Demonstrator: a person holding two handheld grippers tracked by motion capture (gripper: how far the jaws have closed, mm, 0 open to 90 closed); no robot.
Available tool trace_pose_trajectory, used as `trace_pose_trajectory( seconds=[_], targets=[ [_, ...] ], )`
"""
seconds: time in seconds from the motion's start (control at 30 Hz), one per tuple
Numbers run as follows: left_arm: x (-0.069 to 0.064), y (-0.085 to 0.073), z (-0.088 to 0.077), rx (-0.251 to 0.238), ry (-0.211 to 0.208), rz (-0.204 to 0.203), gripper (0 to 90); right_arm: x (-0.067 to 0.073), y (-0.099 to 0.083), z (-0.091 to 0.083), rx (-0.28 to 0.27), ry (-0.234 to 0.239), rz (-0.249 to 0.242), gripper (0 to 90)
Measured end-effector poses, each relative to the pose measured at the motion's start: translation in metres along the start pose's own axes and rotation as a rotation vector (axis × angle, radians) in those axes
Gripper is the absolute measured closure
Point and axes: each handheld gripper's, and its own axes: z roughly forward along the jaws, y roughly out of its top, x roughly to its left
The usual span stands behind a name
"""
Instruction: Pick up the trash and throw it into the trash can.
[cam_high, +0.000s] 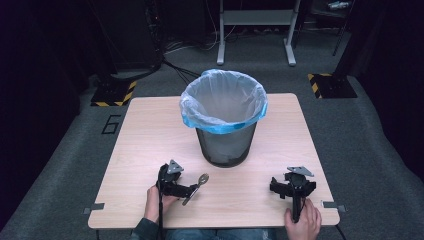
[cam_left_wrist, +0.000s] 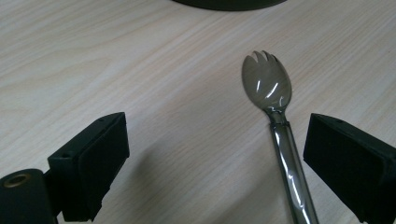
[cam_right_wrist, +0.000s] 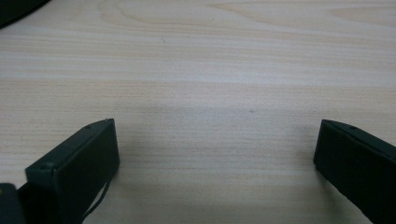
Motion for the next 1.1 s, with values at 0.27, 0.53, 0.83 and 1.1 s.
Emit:
trace_pose_trajectory(
  seconds=[0.27, 0.53, 0.83, 1.1],
  targets=[
    [-0.010, 0.003, 0.008, 0.024, -0.005, 0.022, 6.4, 0.000, 0.000, 0.000, 0.000, 0.000, 0.000, 0.0],
    [-0.016, 0.004, 0.014, 0.039, -0.004, 0.037, 6.9, 0.000, 0.000, 0.000, 0.000, 0.000, 0.000, 0.0],
    [-0.028, 0.002, 0.008, -0.004, -0.041, 0.099, 50.6, 0.000, 0.000, 0.000, 0.000, 0.000, 0.000, 0.0],
    [-0.026, 0.000, 0.010, -0.052, -0.061, 0.023, 78.9, 0.000, 0.000, 0.000, 0.000, 0.000, 0.000, 0.0]
  ],
)
